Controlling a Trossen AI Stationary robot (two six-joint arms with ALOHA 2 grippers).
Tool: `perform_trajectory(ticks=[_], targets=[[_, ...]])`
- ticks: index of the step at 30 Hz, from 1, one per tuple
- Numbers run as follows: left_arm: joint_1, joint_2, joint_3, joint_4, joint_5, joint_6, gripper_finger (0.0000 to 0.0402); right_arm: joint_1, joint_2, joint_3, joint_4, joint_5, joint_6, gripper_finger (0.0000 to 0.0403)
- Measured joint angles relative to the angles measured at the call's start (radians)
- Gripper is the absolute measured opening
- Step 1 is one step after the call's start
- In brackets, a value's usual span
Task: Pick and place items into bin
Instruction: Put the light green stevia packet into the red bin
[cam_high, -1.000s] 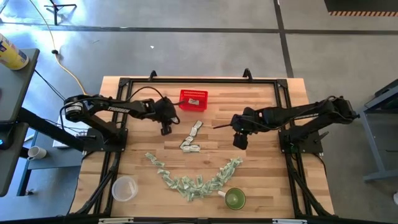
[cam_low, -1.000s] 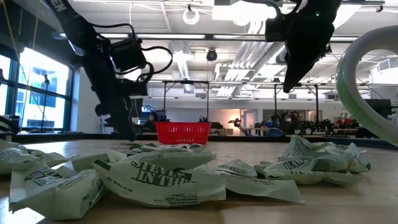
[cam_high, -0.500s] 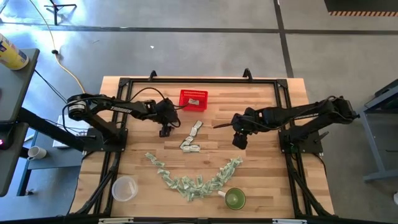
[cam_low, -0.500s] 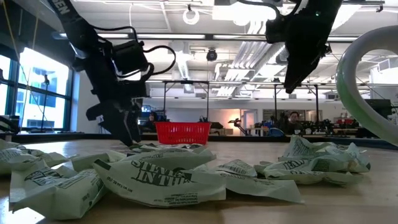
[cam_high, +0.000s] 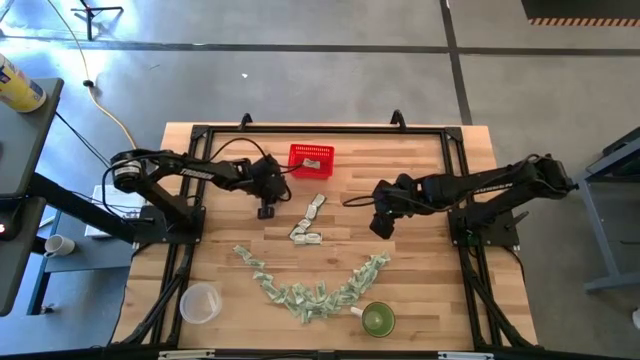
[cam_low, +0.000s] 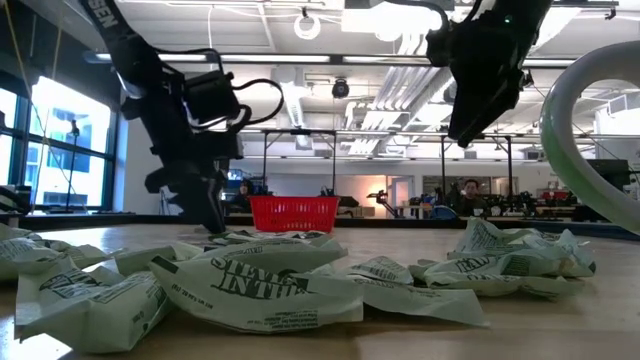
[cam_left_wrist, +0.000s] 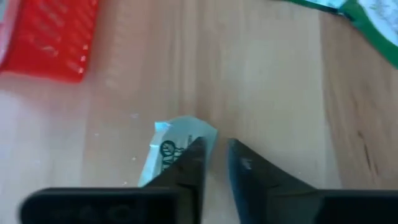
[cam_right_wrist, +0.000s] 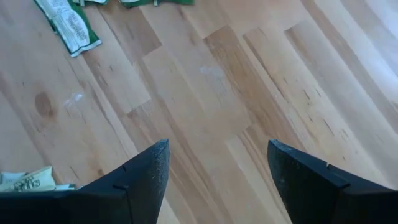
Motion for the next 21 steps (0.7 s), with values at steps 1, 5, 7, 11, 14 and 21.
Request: perform_trajectory(ticks=[1, 5, 7, 11, 14, 21], targets=[[-0.007, -0.013, 0.008, -0.018, -0.005, -0.020, 0.0070, 0.002, 0.000, 0.000, 0.000, 0.004, 0.000, 0.0260], [-0.061, -0.064, 0.066, -0.120, -0.064, -0.068, 0.0036, 0.007, 0.000, 0.000, 0.000, 0.007, 0.000, 0.0261], [-0.084, -0.082, 0.090, -0.106, -0.103, -0.038, 0.0039, 0.007, 0.000, 0.000, 0.000, 0.009, -0.002, 0.0260], [-0.087, -0.075, 0.083, -0.140, -0.114, 0.009, 0.0099, 0.005, 0.000, 0.000, 0.000, 0.017, -0.033, 0.0260], [-0.088, -0.067, 0.088, -0.148, -0.135, 0.008, 0.0165, -0.003, 0.000, 0.000, -0.001, 0.014, -0.046, 0.0261], [-0.055, -0.050, 0.088, -0.149, -0.122, 0.043, 0.0263, -0.034, 0.000, 0.000, 0.000, -0.018, -0.062, 0.0260]])
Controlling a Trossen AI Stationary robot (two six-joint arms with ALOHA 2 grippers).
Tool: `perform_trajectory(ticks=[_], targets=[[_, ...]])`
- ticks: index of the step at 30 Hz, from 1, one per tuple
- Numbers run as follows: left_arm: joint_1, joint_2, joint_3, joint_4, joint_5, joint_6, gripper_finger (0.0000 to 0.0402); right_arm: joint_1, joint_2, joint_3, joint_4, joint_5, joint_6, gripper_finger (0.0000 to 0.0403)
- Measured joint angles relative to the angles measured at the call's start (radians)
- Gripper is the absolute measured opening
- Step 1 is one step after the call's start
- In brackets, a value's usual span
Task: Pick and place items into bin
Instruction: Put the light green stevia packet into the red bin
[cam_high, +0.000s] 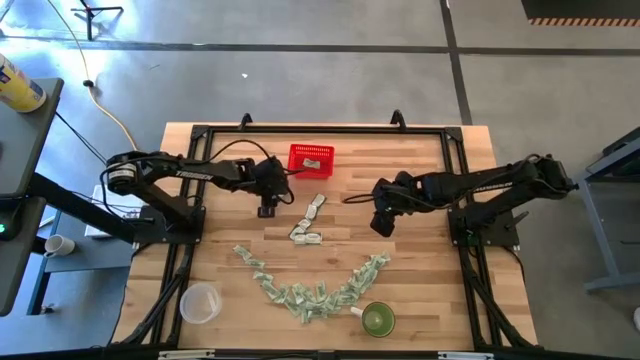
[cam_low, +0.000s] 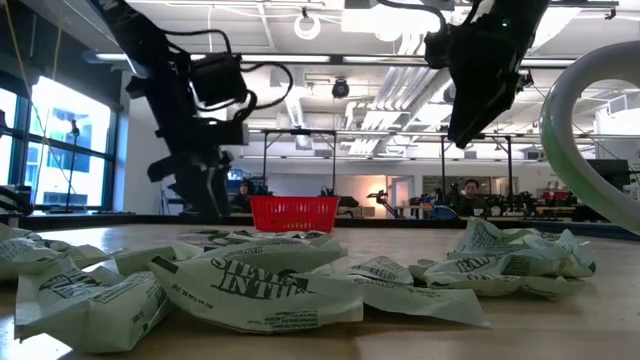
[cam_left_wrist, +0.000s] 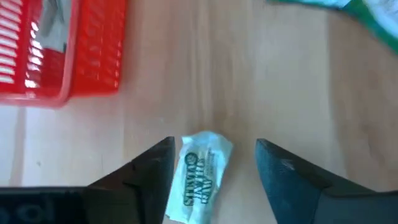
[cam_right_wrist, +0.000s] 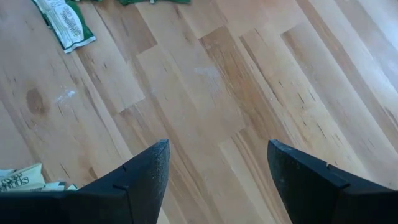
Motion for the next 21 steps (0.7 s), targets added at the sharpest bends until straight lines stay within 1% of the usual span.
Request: perform_trajectory(ticks=[3, 5, 8, 11, 14, 17, 19, 21], targets=[[0.060, 0.030, 0.000, 0.002, 0.023, 0.001, 0.0265, -0.012, 0.000, 0.000, 0.000, -0.013, -0.012, 0.0261], [0.101, 0.050, 0.000, -0.001, 0.080, 0.006, 0.0256, -0.019, 0.000, 0.000, 0.000, -0.019, -0.014, 0.0261], [0.138, 0.071, 0.003, -0.006, 0.153, 0.046, 0.0236, -0.021, 0.000, 0.000, 0.000, -0.020, -0.014, 0.0259], [0.143, 0.081, 0.005, -0.014, 0.174, 0.065, 0.0207, -0.021, 0.000, 0.000, 0.000, -0.019, -0.012, 0.0261], [0.137, 0.081, 0.004, -0.016, 0.175, 0.068, 0.0167, -0.021, 0.000, 0.000, 0.000, -0.011, -0.012, 0.0261], [0.129, 0.079, 0.007, -0.028, 0.169, 0.044, 0.0117, -0.021, 0.000, 0.000, -0.001, 0.003, -0.011, 0.0259], [0.121, 0.077, 0.033, -0.073, 0.163, 0.005, 0.0077, -0.021, 0.000, 0.000, -0.016, -0.001, -0.002, 0.0260], [0.109, 0.071, 0.076, -0.183, 0.148, -0.027, 0.0038, -0.020, 0.000, 0.000, -0.047, -0.013, 0.028, 0.0260]])
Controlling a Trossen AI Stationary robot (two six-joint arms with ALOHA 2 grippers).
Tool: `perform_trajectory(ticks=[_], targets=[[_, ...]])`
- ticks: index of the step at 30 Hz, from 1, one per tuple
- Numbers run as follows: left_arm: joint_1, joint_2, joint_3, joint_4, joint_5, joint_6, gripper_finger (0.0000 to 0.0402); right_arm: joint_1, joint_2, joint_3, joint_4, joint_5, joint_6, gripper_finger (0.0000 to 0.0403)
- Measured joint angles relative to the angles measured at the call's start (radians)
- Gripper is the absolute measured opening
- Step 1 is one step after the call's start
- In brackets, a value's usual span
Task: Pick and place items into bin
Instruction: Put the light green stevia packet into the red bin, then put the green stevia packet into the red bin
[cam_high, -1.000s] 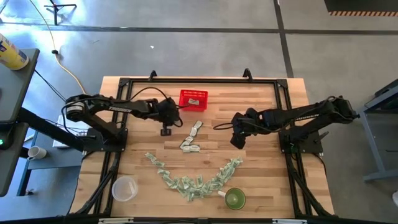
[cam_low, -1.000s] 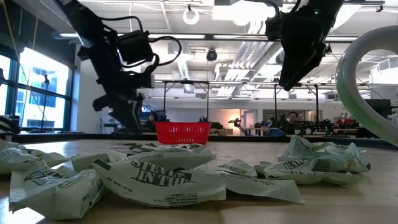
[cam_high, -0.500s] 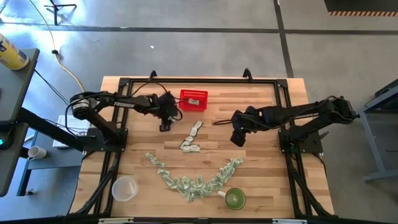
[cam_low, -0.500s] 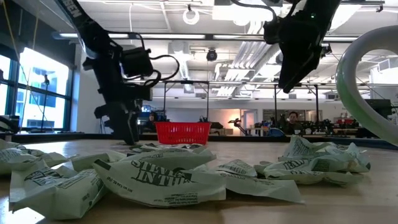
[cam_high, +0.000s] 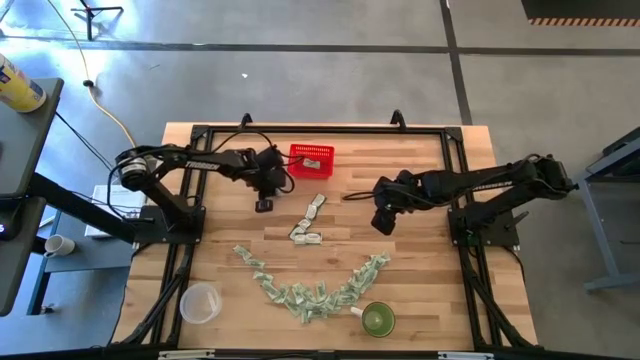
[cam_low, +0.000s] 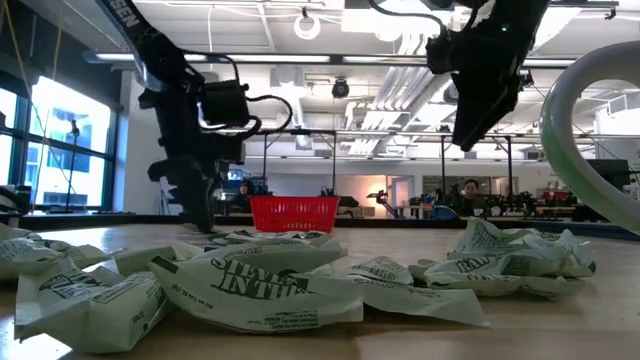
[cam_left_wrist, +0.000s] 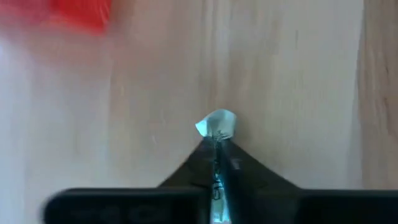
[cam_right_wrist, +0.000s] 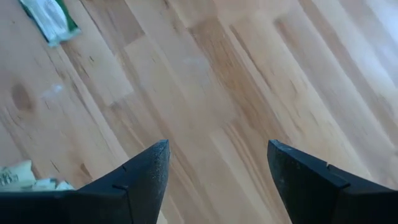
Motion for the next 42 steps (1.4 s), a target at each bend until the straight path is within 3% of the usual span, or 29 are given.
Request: perform_trajectory(ticks=[3, 7, 11, 16, 18, 25, 29, 35, 37, 42], targets=[[-0.020, -0.021, 0.103, -0.112, 0.001, -0.026, 0.0020, 0.003, 0.000, 0.000, -0.048, -0.007, 0.029, 0.0260], [-0.050, -0.044, 0.246, -0.228, 0.024, -0.036, 0.0041, 0.004, 0.000, 0.000, -0.074, 0.038, -0.006, 0.0251], [-0.062, -0.049, 0.359, -0.113, 0.013, 0.029, 0.0025, -0.016, 0.000, 0.000, -0.074, 0.061, -0.052, 0.0240], [0.002, 0.054, 0.382, 0.099, -0.006, 0.033, 0.0022, -0.041, 0.000, 0.000, -0.069, 0.061, -0.056, 0.0230], [0.021, 0.109, 0.394, 0.096, -0.057, 0.006, 0.0055, -0.042, 0.000, 0.000, -0.063, 0.061, -0.056, 0.0226], [-0.023, 0.163, 0.455, -0.079, -0.167, -0.096, 0.0263, -0.029, 0.000, 0.000, -0.054, 0.039, -0.049, 0.0217], [-0.107, 0.108, 0.531, -0.199, -0.167, -0.183, 0.0317, -0.002, 0.000, -0.001, 0.004, 0.033, -0.142, 0.0216], [-0.212, 0.006, 0.515, -0.354, -0.074, -0.261, 0.0295, -0.013, 0.036, -0.001, 0.188, -0.066, -0.519, 0.0214], [-0.226, -0.007, 0.464, -0.429, -0.028, -0.353, 0.0275, -0.049, 0.070, -0.001, 0.248, -0.140, -0.583, 0.0212], [-0.332, -0.102, 0.283, -0.406, -0.019, -0.646, 0.0219, -0.115, 0.208, 0.000, 0.393, -0.331, -0.789, 0.0209]])
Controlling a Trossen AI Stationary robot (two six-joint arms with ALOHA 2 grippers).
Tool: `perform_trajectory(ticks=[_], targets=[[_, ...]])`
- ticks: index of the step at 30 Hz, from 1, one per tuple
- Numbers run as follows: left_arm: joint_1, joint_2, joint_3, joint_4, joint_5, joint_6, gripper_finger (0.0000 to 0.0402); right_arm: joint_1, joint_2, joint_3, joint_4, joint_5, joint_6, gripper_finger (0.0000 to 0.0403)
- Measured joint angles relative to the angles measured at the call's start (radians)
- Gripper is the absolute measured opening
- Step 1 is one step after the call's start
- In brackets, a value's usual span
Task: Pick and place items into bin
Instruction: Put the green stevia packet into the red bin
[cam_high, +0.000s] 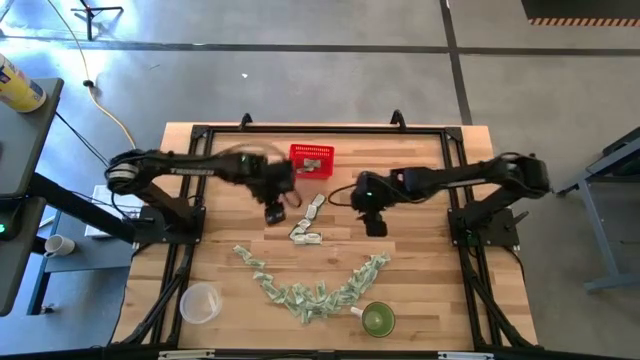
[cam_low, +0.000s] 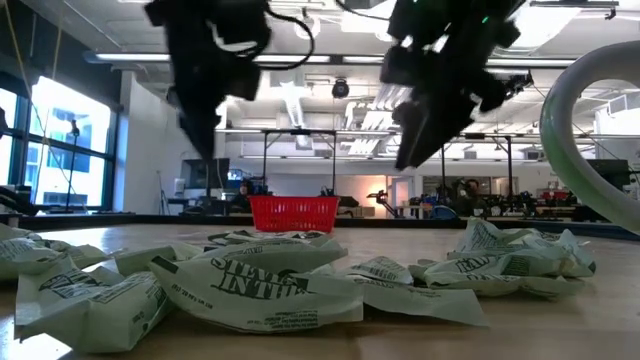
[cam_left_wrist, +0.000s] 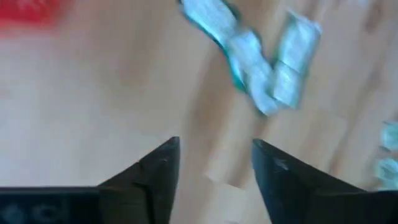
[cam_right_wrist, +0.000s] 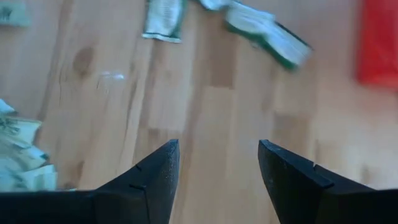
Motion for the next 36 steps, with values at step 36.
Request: perform_trajectory(ticks=[36], targets=[[-0.446, -0.298, -0.157, -0.251, -0.578, -0.807, 0.0166, -0.107, 0.590, 0.518, -0.022, -0.020, -0.545, 0.0185]])
